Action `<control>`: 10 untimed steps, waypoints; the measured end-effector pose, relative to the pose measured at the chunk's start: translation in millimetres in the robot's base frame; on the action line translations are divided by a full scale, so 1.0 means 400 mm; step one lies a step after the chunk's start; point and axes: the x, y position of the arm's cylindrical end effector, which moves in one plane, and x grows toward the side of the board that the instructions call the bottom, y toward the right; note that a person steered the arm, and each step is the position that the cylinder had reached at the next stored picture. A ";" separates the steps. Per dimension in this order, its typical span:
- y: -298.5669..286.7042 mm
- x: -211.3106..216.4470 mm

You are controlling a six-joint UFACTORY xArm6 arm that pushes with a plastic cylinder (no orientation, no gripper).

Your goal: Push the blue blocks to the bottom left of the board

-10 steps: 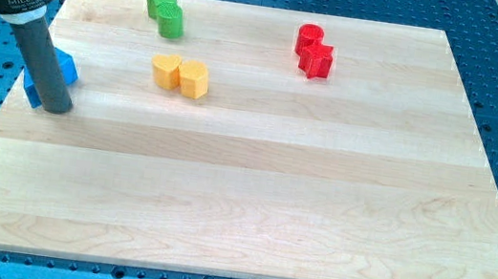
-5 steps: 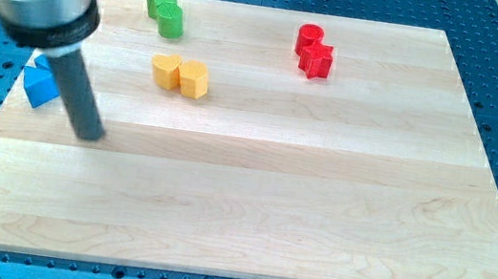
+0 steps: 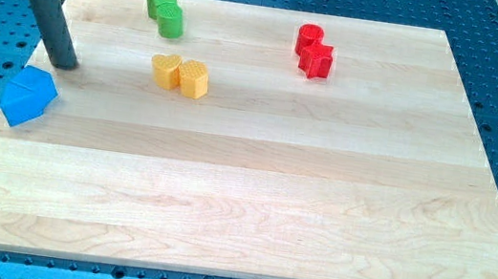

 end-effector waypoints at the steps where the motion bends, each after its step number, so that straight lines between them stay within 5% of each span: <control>1: -0.048 0.197; 4: -0.109 0.312; 5: -0.005 0.378; 6: -0.020 0.362; 7: 0.007 0.232; 10: 0.164 0.349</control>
